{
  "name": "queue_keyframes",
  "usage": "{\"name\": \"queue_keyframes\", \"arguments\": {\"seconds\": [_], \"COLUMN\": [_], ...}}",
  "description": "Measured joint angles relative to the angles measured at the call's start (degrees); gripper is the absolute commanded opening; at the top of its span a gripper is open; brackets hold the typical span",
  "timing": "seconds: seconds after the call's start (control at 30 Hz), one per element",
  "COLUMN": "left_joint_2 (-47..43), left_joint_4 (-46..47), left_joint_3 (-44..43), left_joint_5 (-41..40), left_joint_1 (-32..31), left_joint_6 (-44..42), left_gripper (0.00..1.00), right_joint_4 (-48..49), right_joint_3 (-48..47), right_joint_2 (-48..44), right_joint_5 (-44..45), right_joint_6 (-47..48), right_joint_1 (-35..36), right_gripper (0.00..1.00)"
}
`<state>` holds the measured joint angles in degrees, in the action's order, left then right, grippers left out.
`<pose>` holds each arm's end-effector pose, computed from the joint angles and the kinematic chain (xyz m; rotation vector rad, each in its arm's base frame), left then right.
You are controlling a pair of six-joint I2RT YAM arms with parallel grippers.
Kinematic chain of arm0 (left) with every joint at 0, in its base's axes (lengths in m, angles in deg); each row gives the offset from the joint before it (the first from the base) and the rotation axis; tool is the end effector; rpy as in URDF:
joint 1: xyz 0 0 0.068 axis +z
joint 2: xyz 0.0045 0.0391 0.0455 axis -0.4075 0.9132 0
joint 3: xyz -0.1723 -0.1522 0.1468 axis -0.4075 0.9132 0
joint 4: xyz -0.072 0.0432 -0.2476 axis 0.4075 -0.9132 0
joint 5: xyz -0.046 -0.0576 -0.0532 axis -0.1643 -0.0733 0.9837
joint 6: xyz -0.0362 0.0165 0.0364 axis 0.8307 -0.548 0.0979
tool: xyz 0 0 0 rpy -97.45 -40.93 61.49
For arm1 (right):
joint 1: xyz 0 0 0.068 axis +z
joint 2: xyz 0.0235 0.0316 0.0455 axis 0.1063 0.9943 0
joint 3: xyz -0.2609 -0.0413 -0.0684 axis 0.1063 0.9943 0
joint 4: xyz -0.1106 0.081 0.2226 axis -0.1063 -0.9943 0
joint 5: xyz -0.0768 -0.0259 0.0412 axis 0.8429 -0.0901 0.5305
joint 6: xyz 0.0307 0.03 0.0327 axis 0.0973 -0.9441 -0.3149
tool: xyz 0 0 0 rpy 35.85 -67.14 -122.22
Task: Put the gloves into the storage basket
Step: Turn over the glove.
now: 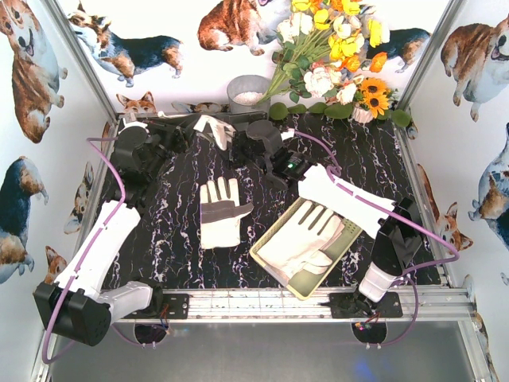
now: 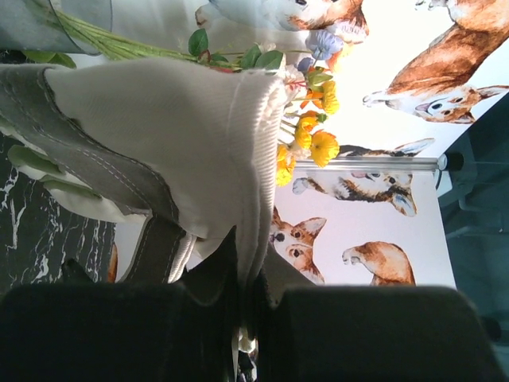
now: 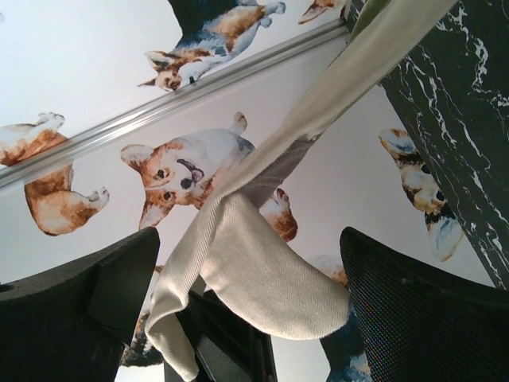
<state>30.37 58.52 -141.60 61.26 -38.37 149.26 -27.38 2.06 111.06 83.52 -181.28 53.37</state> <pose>0.2539 -0.0675 0.3961 -1.0626 1.4319 -1.4657 0.2796 0.2888 0.3634 1.3679 1.7763 1.5242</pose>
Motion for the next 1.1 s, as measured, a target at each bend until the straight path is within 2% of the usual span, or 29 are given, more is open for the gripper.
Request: {"name": "queue_keyframes", "arguments": {"seconds": [0.4, 0.5, 0.77, 1.0, 1.03, 1.1], "left_joint_2": [-4.6, -4.6, -4.7, -4.9, -4.9, -5.0], "left_joint_4": [-1.6, -1.9, -3.1, -4.2, -4.6, -5.2], "left_joint_3": [2.8, 2.8, 4.1, 4.1, 4.1, 4.1], "left_joint_5": [0.9, 1.0, 1.5, 3.0, 3.2, 4.2], "left_joint_1": [-0.1, -0.1, -0.1, -0.1, -0.1, -0.1], "left_joint_6": [-0.1, -0.4, -1.3, -3.7, -4.1, -5.5], "left_gripper": [0.0, 0.0, 0.0, 0.0, 0.02, 0.23], "right_joint_4": [0.1, 0.1, 0.0, 0.0, 0.1, 0.7], "right_joint_3": [0.0, 0.0, 0.0, 0.0, 0.1, 1.1], "right_joint_2": [0.0, 0.0, 0.0, 0.0, -0.1, -0.5], "right_joint_5": [2.5, 2.6, 2.6, 2.3, 2.3, 2.3], "right_joint_6": [0.3, 0.3, 0.7, 1.3, 1.6, 2.0], "right_joint_1": [0.0, 0.0, 0.0, -0.1, -0.1, -0.2], "right_gripper": [0.72, 0.6, 0.35, 0.02, 0.0, 0.0]}}
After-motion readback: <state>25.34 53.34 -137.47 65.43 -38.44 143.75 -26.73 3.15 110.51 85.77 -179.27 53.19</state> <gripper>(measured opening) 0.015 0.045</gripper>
